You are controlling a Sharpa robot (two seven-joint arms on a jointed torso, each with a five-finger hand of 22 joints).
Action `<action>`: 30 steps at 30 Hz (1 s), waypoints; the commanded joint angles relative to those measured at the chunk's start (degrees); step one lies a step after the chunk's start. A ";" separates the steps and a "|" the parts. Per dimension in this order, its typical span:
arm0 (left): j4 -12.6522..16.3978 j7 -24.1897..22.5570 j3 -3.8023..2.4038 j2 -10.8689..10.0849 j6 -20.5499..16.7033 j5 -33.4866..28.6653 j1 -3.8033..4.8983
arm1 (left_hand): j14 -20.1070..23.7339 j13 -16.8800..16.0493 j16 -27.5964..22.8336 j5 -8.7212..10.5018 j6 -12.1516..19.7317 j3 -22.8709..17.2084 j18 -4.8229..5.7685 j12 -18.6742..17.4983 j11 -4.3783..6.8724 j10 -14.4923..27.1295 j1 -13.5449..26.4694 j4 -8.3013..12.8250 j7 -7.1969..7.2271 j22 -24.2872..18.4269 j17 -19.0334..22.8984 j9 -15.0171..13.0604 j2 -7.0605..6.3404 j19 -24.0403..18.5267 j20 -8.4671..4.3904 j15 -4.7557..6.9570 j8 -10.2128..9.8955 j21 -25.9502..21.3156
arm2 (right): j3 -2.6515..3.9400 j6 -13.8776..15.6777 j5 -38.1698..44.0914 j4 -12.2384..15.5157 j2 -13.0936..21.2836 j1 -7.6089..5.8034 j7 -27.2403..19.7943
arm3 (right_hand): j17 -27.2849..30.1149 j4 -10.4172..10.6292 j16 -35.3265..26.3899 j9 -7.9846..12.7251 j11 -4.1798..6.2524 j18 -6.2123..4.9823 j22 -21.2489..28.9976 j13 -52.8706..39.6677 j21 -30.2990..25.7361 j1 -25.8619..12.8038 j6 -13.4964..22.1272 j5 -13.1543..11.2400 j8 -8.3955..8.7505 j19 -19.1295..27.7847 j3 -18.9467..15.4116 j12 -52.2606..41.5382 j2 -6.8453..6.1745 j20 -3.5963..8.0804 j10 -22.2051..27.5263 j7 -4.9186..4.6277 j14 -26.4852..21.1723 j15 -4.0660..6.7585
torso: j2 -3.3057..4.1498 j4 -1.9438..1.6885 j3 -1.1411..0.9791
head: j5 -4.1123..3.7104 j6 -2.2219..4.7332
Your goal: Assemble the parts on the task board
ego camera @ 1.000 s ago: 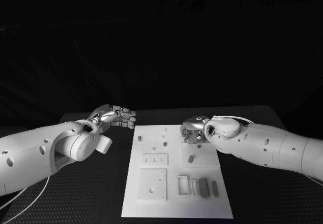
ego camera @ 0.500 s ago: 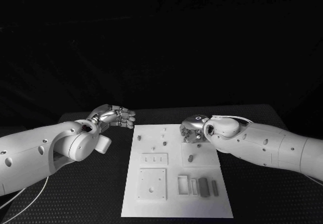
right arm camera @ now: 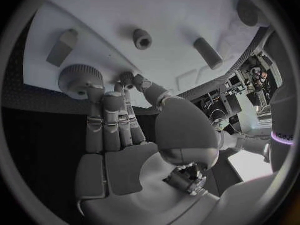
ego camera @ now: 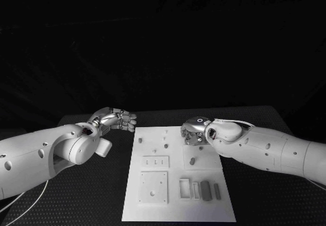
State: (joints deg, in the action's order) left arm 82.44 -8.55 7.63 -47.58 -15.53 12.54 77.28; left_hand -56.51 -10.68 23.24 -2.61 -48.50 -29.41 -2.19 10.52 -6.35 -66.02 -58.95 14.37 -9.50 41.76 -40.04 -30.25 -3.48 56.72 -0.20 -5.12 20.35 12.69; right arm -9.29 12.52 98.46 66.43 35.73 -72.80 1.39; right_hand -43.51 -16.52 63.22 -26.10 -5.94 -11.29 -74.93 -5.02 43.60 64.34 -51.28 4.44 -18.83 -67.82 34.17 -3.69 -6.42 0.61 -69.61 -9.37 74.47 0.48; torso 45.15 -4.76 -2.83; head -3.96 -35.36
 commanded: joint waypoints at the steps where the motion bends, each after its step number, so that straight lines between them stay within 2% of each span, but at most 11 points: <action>1: 0.02 -0.20 -0.05 0.13 1.04 0.17 0.10 | 0.11 -0.09 -0.24 -0.28 -0.13 0.03 -1.06 -0.39 -0.29 -0.14 0.50 -0.33 -0.36 0.09 -0.07 0.08 0.08 -0.22 -0.13 -0.27 -0.31 -0.35 | -0.01 1.31 0.93 0.33 0.27 0.03 0.48 | 0.09 0.14 0.22 0.04 0.07 -3.71 -1.32 -0.06 0.36 0.05 0.25 0.13 0.23 0.01 0.17 -0.20 -0.62 0.06 0.27 -0.04 -0.24 0.12 | 0.10 0.00 -0.02 | -0.02 0.13; 11: 0.14 -0.03 -0.05 0.00 1.21 0.17 0.10 | 0.13 -0.14 -0.33 -0.27 -0.13 0.04 -1.06 -0.50 -0.31 -0.13 0.51 -0.35 -0.37 0.11 -0.15 0.08 0.05 -0.27 -0.11 -0.29 -0.37 -0.40 | -0.01 -0.42 1.50 1.58 1.26 0.02 1.13 | 0.25 0.28 0.39 0.01 0.06 -3.71 -1.31 -0.09 0.51 -0.12 0.22 0.14 0.28 0.03 0.17 -0.24 -1.30 0.05 0.29 -0.06 -0.32 0.12 | 0.26 -0.01 -0.14 | -0.07 0.18; 19: 0.11 0.15 -0.04 -0.12 1.45 0.16 0.10 | 0.20 -0.19 -0.47 -0.26 -0.07 0.10 -1.05 -0.65 -0.35 -0.09 0.58 -0.43 -0.41 0.13 -0.25 0.09 -0.03 -0.34 -0.08 -0.33 -0.47 -0.47 | -0.01 -1.08 1.98 2.51 1.91 0.02 1.61 | 0.71 1.14 0.51 -0.07 -0.28 -3.71 -1.21 0.11 0.47 -1.00 0.11 0.16 0.38 0.42 0.39 -0.02 -3.00 -0.15 1.42 -0.05 -0.89 -0.21 | 0.33 0.00 -0.15 | -0.16 0.22; 30: -0.03 0.29 -0.03 0.04 1.87 0.16 0.09 | 0.25 -0.25 -0.59 -0.26 -0.04 0.13 -1.05 -0.79 -0.38 -0.06 0.63 -0.49 -0.43 0.15 -0.33 0.09 -0.06 -0.40 -0.05 -0.36 -0.55 -0.53 | -0.01 -1.71 2.29 1.92 1.36 0.02 1.35 | 0.91 0.97 0.87 -0.24 -0.20 -3.71 -1.24 -0.04 0.63 -0.32 -0.30 0.15 0.23 0.42 0.91 -0.31 -2.49 -0.06 1.24 0.13 -0.97 -0.13 | 0.43 -0.12 -0.17 | -0.42 0.18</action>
State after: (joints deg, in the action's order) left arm 82.36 -8.10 7.64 -47.66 -14.76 12.55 77.28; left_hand -56.35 -10.84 23.02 -2.61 -48.50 -29.26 -2.15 10.11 -6.35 -66.02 -58.95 14.23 -9.50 41.86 -40.32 -30.20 -3.47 56.72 -0.20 -5.27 20.13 12.46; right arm -9.22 12.32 99.75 68.40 37.22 -72.92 2.83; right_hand -42.65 -15.56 63.89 -26.29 -6.25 -11.12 -74.92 -5.06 44.04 63.37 -51.27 4.44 -18.83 -67.54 34.64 -3.76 -9.05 0.29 -68.47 -9.36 73.87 0.25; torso 45.53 -4.81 -3.01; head -4.31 -35.15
